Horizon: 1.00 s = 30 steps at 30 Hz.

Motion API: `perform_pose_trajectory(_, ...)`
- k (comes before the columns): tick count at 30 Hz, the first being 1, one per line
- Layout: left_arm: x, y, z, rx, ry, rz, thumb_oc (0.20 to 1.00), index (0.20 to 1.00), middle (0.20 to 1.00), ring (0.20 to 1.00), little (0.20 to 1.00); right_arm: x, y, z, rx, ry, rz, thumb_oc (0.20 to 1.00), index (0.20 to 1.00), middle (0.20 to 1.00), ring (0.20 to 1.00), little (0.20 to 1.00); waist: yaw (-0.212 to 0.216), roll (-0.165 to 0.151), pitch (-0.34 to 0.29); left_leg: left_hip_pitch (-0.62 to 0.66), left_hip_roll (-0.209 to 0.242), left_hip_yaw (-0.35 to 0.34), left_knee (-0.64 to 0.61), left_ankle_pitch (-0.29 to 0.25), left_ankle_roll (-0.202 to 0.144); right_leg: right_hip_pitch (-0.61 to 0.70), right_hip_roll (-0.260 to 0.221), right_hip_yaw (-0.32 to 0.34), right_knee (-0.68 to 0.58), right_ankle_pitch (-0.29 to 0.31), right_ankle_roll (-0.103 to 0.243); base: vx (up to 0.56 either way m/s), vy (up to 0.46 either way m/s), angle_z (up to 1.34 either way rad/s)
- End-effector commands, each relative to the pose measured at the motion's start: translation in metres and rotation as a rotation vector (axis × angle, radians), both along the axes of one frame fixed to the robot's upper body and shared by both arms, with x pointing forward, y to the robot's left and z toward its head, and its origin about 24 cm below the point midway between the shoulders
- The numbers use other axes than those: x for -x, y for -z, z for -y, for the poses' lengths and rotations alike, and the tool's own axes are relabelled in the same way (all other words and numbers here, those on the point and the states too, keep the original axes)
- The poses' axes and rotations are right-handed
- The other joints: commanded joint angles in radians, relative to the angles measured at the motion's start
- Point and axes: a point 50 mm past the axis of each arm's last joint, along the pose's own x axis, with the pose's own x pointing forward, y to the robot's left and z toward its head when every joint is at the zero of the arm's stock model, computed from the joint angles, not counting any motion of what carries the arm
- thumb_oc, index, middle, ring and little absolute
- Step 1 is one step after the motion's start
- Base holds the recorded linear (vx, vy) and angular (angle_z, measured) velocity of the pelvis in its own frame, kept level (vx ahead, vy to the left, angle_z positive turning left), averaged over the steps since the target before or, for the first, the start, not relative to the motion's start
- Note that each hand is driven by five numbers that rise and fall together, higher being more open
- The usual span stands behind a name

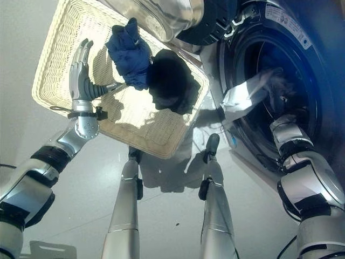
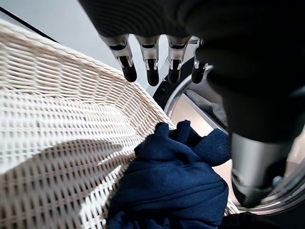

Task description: Put the clothes into the washing machine.

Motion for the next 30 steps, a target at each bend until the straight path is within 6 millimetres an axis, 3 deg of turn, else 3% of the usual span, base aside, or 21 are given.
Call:
perform_pose_trajectory(1,0.002,-0.018,0.002,0.035,0.019,0.066,1.000,1.000,1.000,1.000,1.000,0.029,-0.082,0.029,0.193,0.156,0.138,1.000,1.000,1.000,1.000,1.000,0.035,-0.028,-0.026,0.045,-0.093,0.028,-0.045,-0.012,0.119,-0.004,0.024,-0.038,0.049,0.004,0.076,0.00,0.000,0.00)
perform_pose_trajectory(9,0.001,-0.018,0.008,0.025,0.025,0.073,1.000,1.000,1.000,1.000,1.000,0.010,-0.088,-0.009,0.303,-0.055,0.202,1.000,1.000,1.000,1.000,1.000,0.028,-0.027,-0.026,0.035,-0.096,0.034,-0.042,-0.017,0.112,-0.022,0.023,-0.035,0.055,-0.003,0.075,0.00,0.000,0.00)
perform_pose_trajectory(14,0.001,-0.015,0.017,0.040,0.023,0.090,1.000,1.000,1.000,1.000,1.000,-0.005,-0.080,-0.049,0.426,-0.249,0.169,1.000,1.000,1.000,1.000,1.000,0.015,-0.020,-0.026,0.029,-0.099,0.044,-0.048,-0.017,0.107,-0.043,0.024,-0.023,0.063,-0.010,0.073,0.00,0.042,0.01)
perform_pose_trajectory(16,0.001,-0.014,0.017,0.042,0.023,0.093,1.000,1.000,1.000,1.000,1.000,-0.007,-0.078,-0.054,0.438,-0.273,0.157,1.000,1.000,1.000,1.000,1.000,0.013,-0.019,-0.026,0.028,-0.099,0.046,-0.049,-0.017,0.107,-0.045,0.024,-0.022,0.064,-0.011,0.072,0.00,0.017,0.00)
perform_pose_trajectory(18,0.000,-0.013,0.020,0.046,0.023,0.097,1.000,1.000,1.000,1.000,1.000,-0.011,-0.072,-0.063,0.460,-0.324,0.123,1.000,1.000,1.000,1.000,1.000,0.010,-0.016,-0.026,0.028,-0.101,0.048,-0.050,-0.016,0.106,-0.050,0.025,-0.018,0.066,-0.013,0.071,0.00,0.026,0.00)
perform_pose_trajectory(19,0.000,-0.012,0.024,0.053,0.023,0.110,1.000,1.000,1.000,1.000,1.000,-0.017,-0.055,-0.077,0.474,-0.411,0.057,1.000,1.000,1.000,1.000,1.000,0.004,-0.011,-0.026,0.027,-0.099,0.054,-0.055,-0.015,0.104,-0.056,0.025,-0.013,0.068,-0.016,0.069,-0.01,0.036,0.02)
perform_pose_trajectory(22,0.000,-0.011,0.027,0.066,0.026,0.122,1.000,1.000,1.000,1.000,1.000,-0.022,-0.036,-0.085,0.476,-0.478,-0.019,1.000,1.000,1.000,1.000,1.000,-0.001,-0.005,-0.026,0.024,-0.097,0.060,-0.059,-0.011,0.101,-0.066,0.025,-0.008,0.074,-0.018,0.068,0.00,0.040,0.02)
perform_pose_trajectory(30,-0.003,-0.006,0.034,0.087,0.035,0.124,1.000,1.000,1.000,1.000,1.000,-0.030,0.013,-0.084,0.454,-0.527,-0.217,1.000,1.000,1.000,1.000,1.000,-0.006,0.007,-0.026,0.021,-0.090,0.075,-0.073,0.003,0.095,-0.080,0.030,0.000,0.084,-0.022,0.061,0.00,0.013,0.00)
